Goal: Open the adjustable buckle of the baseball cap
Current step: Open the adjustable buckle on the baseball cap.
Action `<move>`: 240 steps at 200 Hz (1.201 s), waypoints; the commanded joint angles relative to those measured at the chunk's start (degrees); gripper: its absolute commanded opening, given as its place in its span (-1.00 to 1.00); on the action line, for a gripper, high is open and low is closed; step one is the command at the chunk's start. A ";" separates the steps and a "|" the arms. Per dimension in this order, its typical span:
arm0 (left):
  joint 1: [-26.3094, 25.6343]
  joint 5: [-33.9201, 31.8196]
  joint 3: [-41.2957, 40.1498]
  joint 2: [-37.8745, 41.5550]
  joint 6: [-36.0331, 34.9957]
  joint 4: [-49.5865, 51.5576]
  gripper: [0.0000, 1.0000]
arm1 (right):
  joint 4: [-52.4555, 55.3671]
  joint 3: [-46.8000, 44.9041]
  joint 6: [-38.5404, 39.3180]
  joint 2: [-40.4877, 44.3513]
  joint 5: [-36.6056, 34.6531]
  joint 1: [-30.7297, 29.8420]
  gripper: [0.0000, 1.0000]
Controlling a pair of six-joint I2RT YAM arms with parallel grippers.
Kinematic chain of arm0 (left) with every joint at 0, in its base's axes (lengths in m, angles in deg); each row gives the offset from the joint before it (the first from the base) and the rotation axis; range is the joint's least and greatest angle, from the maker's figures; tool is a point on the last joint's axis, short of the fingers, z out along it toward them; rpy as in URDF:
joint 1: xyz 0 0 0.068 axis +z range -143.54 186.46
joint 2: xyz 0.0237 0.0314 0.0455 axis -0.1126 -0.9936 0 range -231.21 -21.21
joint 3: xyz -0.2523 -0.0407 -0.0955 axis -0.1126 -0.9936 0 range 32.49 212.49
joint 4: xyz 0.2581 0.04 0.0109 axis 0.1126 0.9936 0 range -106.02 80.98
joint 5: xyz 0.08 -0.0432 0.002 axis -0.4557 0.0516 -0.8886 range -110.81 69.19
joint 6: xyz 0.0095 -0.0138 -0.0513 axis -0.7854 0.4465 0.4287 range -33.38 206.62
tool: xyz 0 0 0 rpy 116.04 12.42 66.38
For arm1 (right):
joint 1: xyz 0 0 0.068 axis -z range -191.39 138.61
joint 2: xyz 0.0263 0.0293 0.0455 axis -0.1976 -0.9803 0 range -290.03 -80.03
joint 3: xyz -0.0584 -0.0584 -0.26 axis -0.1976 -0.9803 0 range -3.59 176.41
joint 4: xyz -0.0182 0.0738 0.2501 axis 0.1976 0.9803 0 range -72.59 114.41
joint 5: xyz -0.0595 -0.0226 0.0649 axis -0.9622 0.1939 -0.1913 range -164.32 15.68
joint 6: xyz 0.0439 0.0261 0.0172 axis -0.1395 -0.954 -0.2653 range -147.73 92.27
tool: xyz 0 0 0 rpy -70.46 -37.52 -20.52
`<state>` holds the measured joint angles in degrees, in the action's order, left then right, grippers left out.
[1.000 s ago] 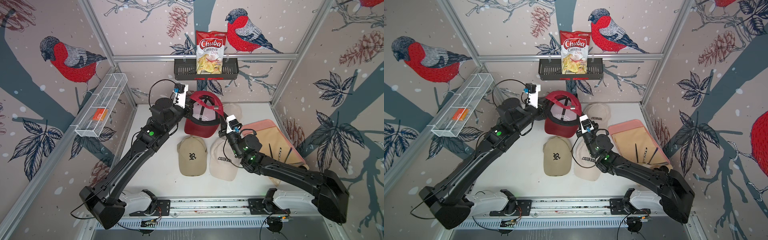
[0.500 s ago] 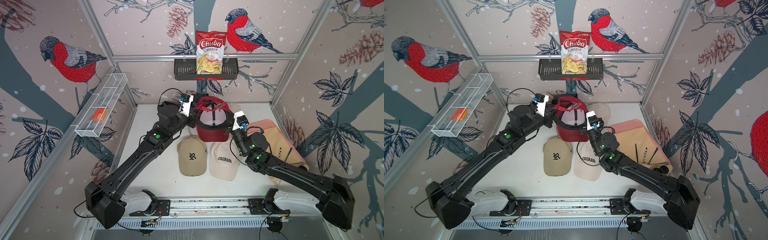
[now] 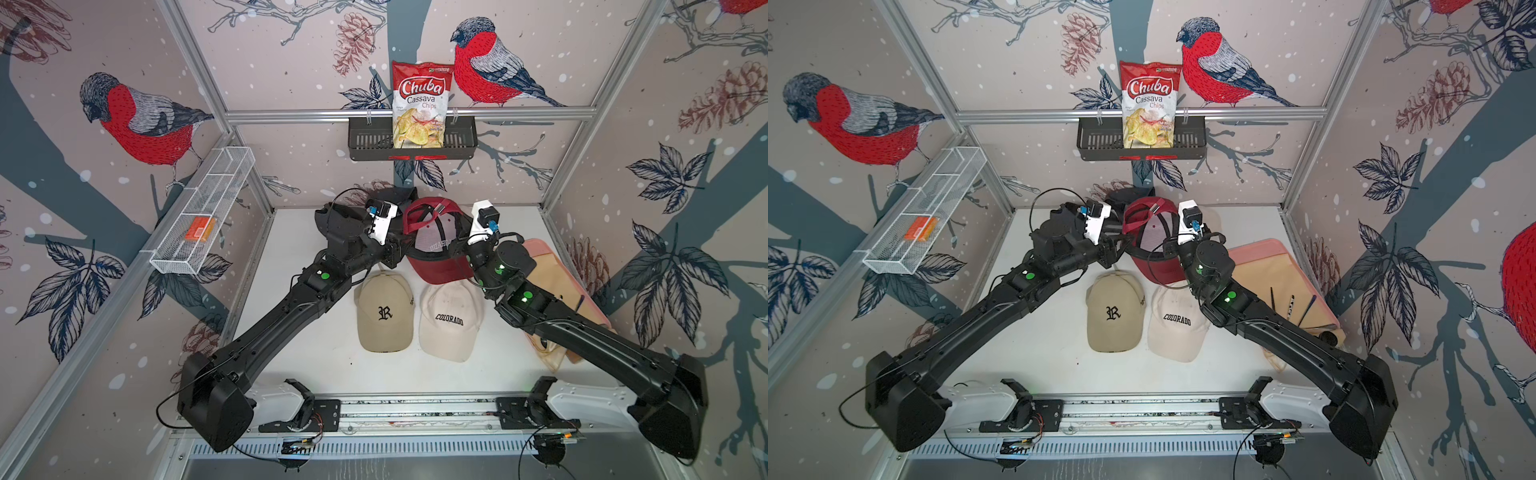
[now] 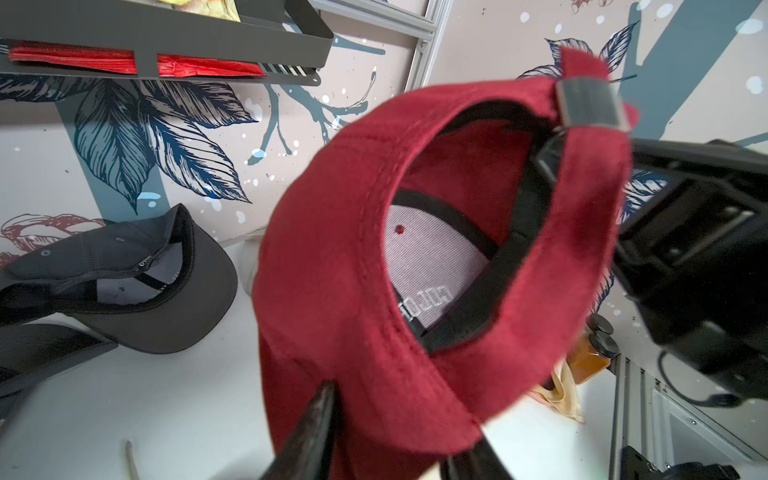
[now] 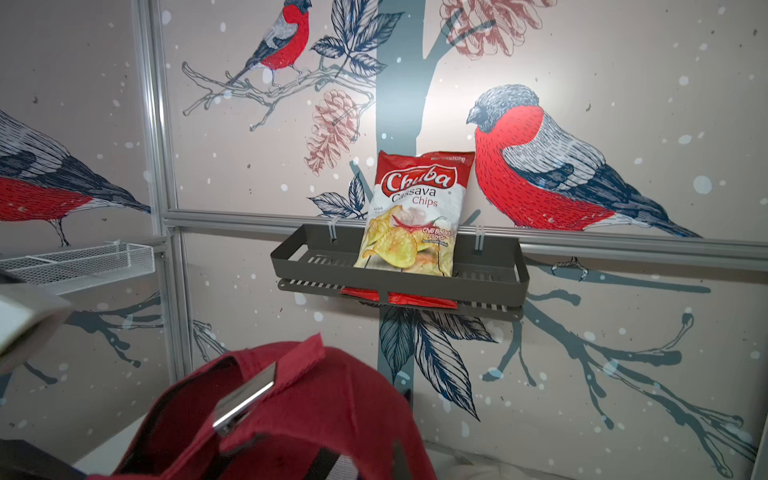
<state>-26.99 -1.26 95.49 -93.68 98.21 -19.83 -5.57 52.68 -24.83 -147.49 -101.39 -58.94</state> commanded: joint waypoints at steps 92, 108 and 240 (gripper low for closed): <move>-0.47 5.39 2.22 2.55 -2.09 1.30 0.01 | 3.92 0.95 -6.51 -0.63 3.24 3.33 -1.00; -0.46 4.79 5.10 1.53 -2.45 0.99 -0.03 | 3.99 0.77 -5.93 -0.60 3.27 3.34 -1.00; -2.54 8.59 30.05 -18.79 -3.73 4.71 -0.11 | 6.46 2.77 -1.93 -0.99 1.82 1.85 -1.00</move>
<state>-28.87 6.18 123.03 -111.07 95.61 -15.49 1.64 54.78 -27.87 -148.43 -98.59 -56.80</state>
